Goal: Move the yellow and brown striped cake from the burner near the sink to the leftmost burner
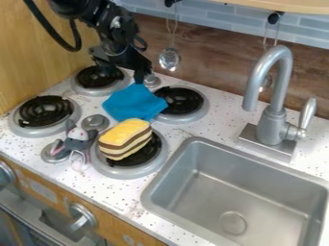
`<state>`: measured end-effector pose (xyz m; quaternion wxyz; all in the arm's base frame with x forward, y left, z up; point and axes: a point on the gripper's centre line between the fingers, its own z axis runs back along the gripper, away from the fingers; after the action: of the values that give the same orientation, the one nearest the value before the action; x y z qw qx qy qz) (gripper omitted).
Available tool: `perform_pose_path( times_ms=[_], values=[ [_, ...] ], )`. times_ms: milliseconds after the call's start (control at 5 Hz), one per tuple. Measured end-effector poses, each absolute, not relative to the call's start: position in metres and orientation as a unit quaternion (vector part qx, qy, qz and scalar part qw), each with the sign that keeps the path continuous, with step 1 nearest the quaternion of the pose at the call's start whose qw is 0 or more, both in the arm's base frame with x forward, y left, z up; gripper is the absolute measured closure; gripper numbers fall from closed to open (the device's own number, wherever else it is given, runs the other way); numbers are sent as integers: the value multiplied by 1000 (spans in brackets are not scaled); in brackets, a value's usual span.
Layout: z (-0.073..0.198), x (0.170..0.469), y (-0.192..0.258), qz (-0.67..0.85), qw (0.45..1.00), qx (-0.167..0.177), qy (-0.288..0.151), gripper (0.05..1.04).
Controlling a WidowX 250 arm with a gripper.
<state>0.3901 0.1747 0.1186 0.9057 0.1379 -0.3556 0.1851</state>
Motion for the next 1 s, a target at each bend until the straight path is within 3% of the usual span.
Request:
perform_pose_path(
  times_ms=[200,400,800,1000],
  values=[
    [103,389,171,182,914,134,-338,83],
    [94,375,157,162,919,160,-321,83],
    [121,355,141,168,916,134,-338,83],
    [134,330,124,157,918,112,-347,82]
  ],
)
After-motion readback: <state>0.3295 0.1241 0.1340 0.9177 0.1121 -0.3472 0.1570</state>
